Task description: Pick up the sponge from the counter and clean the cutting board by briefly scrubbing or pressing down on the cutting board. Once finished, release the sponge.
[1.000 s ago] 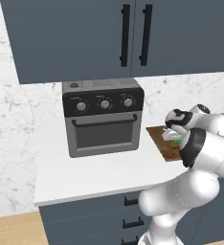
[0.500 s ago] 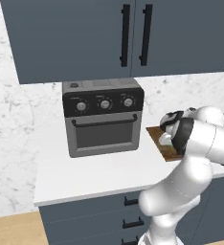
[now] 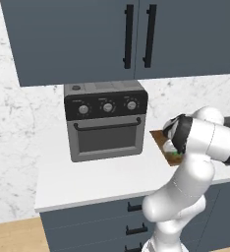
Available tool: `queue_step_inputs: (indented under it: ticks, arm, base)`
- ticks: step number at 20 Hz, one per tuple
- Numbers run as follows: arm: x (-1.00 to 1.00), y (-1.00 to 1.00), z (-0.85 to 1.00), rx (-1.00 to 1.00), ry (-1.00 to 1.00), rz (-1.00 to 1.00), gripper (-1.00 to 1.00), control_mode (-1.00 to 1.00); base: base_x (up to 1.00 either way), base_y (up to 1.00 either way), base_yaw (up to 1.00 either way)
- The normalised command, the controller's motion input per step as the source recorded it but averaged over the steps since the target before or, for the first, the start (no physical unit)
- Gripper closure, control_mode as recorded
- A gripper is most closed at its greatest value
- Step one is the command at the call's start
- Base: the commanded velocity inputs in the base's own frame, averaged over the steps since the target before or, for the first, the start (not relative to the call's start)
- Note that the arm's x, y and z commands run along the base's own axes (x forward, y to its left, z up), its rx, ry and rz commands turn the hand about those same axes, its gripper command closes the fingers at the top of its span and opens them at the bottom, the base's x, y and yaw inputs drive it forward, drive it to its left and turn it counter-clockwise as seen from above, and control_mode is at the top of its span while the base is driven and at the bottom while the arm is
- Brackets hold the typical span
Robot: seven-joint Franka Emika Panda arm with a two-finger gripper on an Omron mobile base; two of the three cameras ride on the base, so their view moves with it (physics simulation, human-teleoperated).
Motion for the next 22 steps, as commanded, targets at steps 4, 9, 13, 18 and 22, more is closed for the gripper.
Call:
queue_step_inputs:
  ticks: [4, 9, 13, 18, 22]
  arm:
    - [0.35, 0.06, -0.09, 0.00, -0.07, -0.04, 1.00, -1.00]
    - [0.40, 0.07, -0.07, 0.00, -0.09, -0.04, 1.00, -1.00]
    - [0.56, 0.03, -0.08, 0.00, -0.07, -0.05, 1.00, -1.00]
    - [0.74, -0.56, -0.29, -0.02, -0.01, -0.02, 1.00, -1.00]
    - [0.64, -1.00, -0.37, -0.02, 0.00, 0.00, 1.00, -1.00]
  base:
    - [0.00, 0.00, 0.00]
    - [0.00, 0.00, 0.00]
    - [0.00, 0.00, 0.00]
    - [0.00, 0.00, 0.00]
    - [0.00, 0.00, 0.00]
